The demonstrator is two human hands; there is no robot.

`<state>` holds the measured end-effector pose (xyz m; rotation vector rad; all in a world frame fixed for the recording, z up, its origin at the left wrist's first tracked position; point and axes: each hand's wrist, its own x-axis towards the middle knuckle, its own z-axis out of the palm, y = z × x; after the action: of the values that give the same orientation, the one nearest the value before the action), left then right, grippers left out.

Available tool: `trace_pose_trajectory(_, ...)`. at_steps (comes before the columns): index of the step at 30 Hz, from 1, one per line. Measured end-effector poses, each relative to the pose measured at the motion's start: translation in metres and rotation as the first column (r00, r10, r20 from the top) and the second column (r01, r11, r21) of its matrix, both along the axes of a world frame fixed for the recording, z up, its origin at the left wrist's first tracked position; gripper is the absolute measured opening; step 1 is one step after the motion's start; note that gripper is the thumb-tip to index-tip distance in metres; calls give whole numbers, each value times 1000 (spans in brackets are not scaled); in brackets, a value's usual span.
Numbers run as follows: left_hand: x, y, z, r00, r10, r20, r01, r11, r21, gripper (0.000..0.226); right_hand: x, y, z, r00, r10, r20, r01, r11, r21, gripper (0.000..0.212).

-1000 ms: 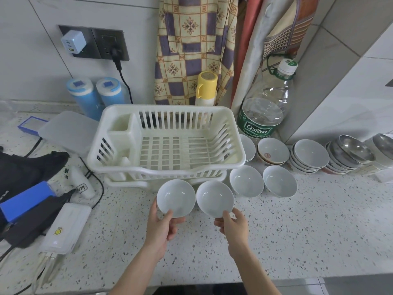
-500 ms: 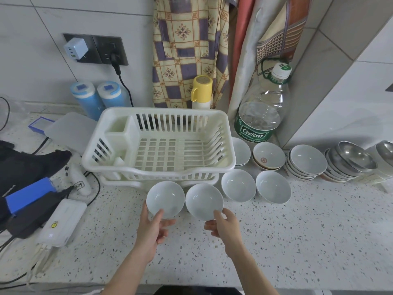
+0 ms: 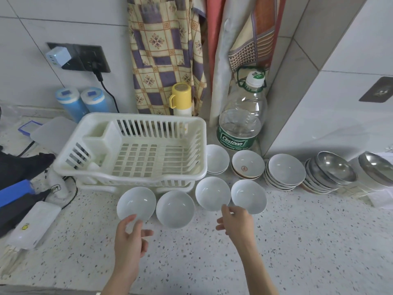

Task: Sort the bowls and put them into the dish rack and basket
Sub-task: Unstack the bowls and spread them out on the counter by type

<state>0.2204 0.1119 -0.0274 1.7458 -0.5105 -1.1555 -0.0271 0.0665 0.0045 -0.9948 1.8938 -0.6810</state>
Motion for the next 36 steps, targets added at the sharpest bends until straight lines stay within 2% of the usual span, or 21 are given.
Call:
trace_pose_trajectory(3,-36,-9,14,994,-111,11,112,993,-33,10,-32,-9,10,997,-74,-19,73,995,-62,28)
trace_pose_trajectory(8,-110,-39,33,918,-393,46,396,914,-90,26,-83,-29,16,985,-156,-70,147,982,-118,21)
trace_pose_trajectory(10,-140,-57,35,896,-444,30,444,892,-81,24,-99,-40,15,985,-148,-93,137,984,-113,20)
trace_pose_trajectory(14,-185,-102,34,934,-344,-97,345,939,-6,17,-119,-64,10,991,-97,-97,92,994,-51,24)
trace_pose_trajectory(19,-209,-145,27,933,-229,-277,274,952,138,39,-125,-96,-11,993,-6,-114,18,994,110,35)
trace_pose_trajectory(25,-211,-177,6,973,-69,-220,119,968,222,44,-121,-119,-29,997,-72,30,66,983,170,33)
trace_pose_trajectory(28,-208,-188,-4,973,0,-233,52,974,219,43,-119,-129,-33,993,-107,48,97,980,174,36)
trace_pose_trajectory(33,-207,-199,-10,973,35,-230,5,985,171,36,-114,-139,-37,976,-187,111,172,976,134,29)
trace_pose_trajectory(36,-208,-201,-10,972,51,-228,-13,987,163,43,-109,-139,-41,968,-226,112,211,969,128,30)
